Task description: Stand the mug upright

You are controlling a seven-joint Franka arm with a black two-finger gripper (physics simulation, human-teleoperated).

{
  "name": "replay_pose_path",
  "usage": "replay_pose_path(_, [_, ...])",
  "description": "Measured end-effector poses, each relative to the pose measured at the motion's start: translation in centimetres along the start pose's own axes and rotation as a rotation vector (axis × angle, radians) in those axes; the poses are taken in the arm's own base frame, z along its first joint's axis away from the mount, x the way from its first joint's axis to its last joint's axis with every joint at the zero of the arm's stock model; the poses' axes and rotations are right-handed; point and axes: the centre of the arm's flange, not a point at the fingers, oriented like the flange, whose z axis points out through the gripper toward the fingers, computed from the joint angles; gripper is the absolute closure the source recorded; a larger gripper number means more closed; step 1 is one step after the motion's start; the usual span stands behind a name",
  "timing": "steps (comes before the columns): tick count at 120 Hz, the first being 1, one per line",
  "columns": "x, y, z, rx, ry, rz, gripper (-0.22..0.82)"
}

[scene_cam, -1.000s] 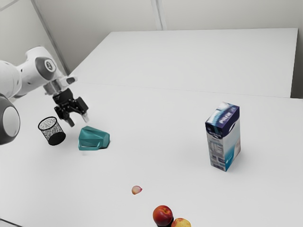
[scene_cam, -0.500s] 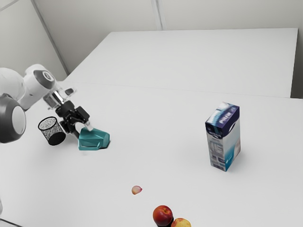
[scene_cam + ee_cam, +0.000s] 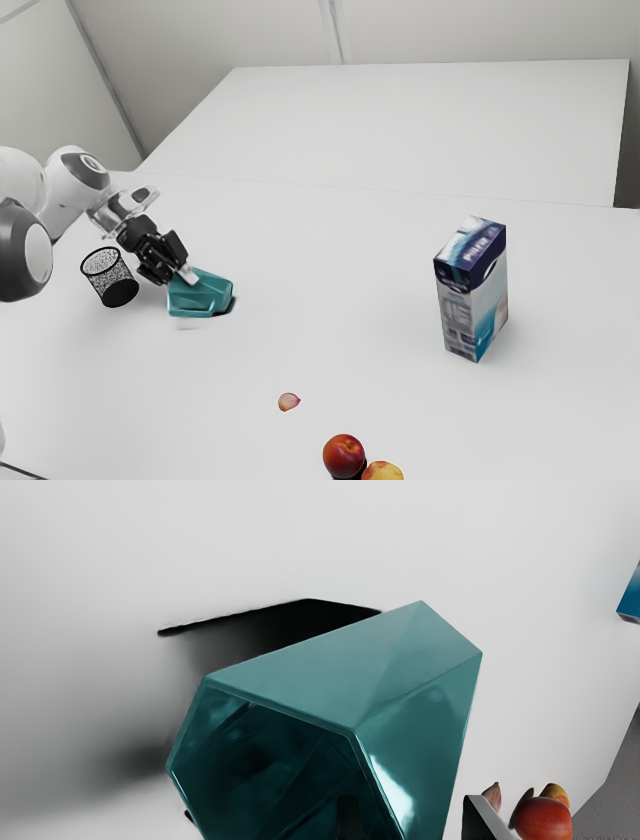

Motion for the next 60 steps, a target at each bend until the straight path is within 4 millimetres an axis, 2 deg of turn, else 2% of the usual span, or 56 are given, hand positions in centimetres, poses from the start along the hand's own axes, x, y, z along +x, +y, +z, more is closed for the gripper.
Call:
replay_pose_path(11, [0.0, 0.0, 0.0, -0.003, 0.0, 0.004, 0.61])
replay_pose_path(26, [0.1, 0.3, 0.0, 0.0, -0.001, 0.014, 0.68])
replay_pose_path(41, [0.1, 0.7, -0.1, 0.006, 0.0, 0.025, 0.73])
replay_pose_path(60, [0.0, 1.4, -0.5, 0.013, 0.005, 0.04, 0.73])
